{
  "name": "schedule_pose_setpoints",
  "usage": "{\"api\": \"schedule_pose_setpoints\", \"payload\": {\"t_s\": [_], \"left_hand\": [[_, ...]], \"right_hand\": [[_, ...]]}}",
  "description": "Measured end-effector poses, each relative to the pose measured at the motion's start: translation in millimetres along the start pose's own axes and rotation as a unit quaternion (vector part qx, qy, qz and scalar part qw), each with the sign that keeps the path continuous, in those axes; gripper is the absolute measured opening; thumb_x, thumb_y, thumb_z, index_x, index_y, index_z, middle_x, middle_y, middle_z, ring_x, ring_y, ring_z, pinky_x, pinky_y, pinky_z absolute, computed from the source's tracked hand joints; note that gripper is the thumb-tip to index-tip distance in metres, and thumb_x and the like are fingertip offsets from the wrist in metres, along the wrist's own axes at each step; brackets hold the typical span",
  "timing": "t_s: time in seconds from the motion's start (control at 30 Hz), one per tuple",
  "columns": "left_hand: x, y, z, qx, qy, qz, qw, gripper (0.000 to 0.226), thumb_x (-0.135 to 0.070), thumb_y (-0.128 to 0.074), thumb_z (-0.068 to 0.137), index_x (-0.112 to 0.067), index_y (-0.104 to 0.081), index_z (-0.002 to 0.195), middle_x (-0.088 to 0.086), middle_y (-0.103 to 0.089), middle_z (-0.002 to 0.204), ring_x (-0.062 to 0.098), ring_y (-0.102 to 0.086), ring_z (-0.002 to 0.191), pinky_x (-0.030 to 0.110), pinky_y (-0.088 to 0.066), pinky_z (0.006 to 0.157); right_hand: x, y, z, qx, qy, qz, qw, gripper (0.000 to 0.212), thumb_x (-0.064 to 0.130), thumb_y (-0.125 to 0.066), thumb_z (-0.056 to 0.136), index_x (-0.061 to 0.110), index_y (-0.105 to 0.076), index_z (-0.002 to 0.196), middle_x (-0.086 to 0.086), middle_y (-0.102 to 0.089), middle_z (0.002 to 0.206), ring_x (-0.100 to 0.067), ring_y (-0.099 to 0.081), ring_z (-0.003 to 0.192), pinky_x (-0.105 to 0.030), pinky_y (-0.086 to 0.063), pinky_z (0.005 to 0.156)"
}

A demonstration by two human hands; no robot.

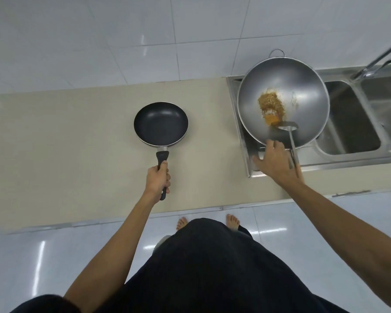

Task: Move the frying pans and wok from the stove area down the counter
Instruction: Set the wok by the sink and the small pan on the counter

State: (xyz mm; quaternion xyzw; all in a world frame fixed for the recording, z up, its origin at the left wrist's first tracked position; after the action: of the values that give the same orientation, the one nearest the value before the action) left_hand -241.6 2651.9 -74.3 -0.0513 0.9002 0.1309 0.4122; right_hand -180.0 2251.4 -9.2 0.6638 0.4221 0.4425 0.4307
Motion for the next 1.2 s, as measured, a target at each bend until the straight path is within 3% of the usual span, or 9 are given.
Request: {"api": "schedule_pose_setpoints", "payload": {"t_s": [0.23, 0.37, 0.63, 1.2], "left_hand": [[-11.5, 13.6, 29.8, 0.024, 0.012, 0.006, 1.0, 0.033, -0.032, -0.046, 0.104, -0.015, -0.048, 0.076, -0.001, -0.041, 0.056, 0.007, -0.033, 0.031, 0.02, -0.033, 0.032], [-17.6, 16.4, 43.5, 0.031, 0.02, 0.005, 0.999, 0.033, -0.032, -0.046, 0.104, -0.015, -0.047, 0.076, 0.0, -0.041, 0.057, 0.008, -0.033, 0.031, 0.019, -0.032, 0.033], [-24.9, 18.9, 58.3, 0.036, 0.038, -0.007, 0.999, 0.033, -0.032, -0.047, 0.103, -0.015, -0.047, 0.076, -0.001, -0.04, 0.056, 0.008, -0.032, 0.031, 0.019, -0.032, 0.033], [-2.1, 10.6, 61.9, 0.081, 0.083, -0.02, 0.993, 0.035, -0.037, -0.044, 0.106, -0.012, -0.05, 0.083, 0.004, -0.049, 0.062, 0.017, -0.045, 0.041, 0.026, -0.044, 0.04]], "right_hand": [[76.3, -35.7, 10.9, 0.07, 0.054, 0.022, 0.996, 0.066, 0.031, -0.073, 0.088, -0.005, -0.047, 0.137, -0.029, -0.05, 0.14, -0.044, -0.044, 0.134, -0.051, -0.042, 0.108], [110.9, -61.5, 13.7, 0.151, 0.084, 0.032, 0.984, 0.078, 0.036, -0.067, 0.094, -0.002, -0.034, 0.153, -0.024, -0.038, 0.158, -0.039, -0.036, 0.147, -0.045, -0.035, 0.117], [151.3, -109.2, 5.0, 0.258, 0.098, -0.003, 0.961, 0.084, 0.045, -0.063, 0.096, 0.005, -0.024, 0.159, -0.017, -0.026, 0.166, -0.034, -0.026, 0.153, -0.044, -0.031, 0.12], [142.6, -126.9, 0.1, 0.266, 0.1, -0.015, 0.959, 0.087, 0.047, -0.06, 0.097, 0.006, -0.018, 0.161, -0.01, -0.007, 0.173, -0.026, -0.004, 0.159, -0.048, -0.024, 0.124]]}}
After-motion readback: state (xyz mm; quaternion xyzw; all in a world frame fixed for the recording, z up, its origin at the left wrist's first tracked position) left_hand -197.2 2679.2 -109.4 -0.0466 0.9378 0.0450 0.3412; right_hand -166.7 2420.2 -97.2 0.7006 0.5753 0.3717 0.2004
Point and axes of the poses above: each hand's wrist, its own z-axis towards the middle knuckle, its own y-axis out of the back of the hand, x = y × z, the point moved 10 cm from there along z, towards the middle knuckle
